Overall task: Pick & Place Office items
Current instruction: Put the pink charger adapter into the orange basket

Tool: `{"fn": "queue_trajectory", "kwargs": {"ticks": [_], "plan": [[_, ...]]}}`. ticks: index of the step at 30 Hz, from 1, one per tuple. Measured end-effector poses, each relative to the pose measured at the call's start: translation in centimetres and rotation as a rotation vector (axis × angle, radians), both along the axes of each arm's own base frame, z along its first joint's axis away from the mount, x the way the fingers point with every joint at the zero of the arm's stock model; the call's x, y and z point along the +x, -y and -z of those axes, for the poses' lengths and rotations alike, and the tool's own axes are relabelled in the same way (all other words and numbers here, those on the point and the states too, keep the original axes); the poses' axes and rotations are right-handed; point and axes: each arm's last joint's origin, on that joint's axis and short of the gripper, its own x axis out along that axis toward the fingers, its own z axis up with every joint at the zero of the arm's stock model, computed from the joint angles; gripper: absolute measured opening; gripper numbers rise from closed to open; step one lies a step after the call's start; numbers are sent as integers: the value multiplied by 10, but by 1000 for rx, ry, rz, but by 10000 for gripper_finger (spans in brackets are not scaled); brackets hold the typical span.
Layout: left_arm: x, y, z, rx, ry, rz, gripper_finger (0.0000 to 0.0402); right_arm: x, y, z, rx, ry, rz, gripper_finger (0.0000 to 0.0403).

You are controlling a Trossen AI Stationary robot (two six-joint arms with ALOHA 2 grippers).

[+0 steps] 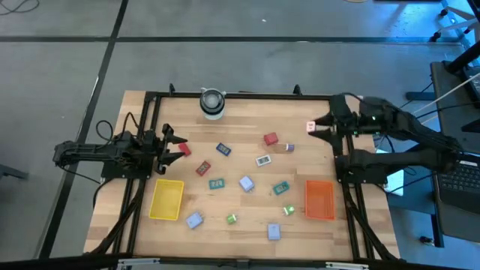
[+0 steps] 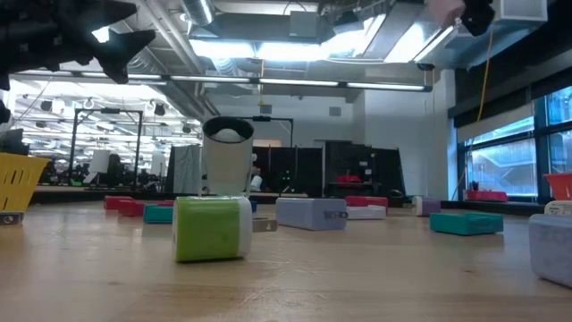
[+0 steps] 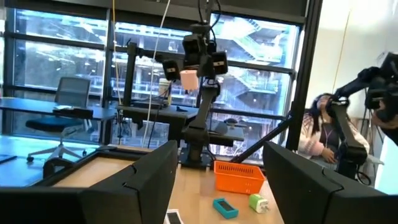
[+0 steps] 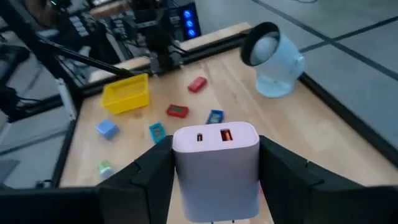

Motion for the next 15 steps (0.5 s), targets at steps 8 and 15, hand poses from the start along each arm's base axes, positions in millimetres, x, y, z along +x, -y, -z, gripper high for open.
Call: {"fn": "queue_trajectory", "kwargs": {"ticks": [8,15], "plan": [[2,-1,8,-38,-81,-42,233,0,-26,48,-14,22,-83,193],[2,-3,11,-57,-122,-78,233,4,-45,85,-13,16,-153,193]]}}
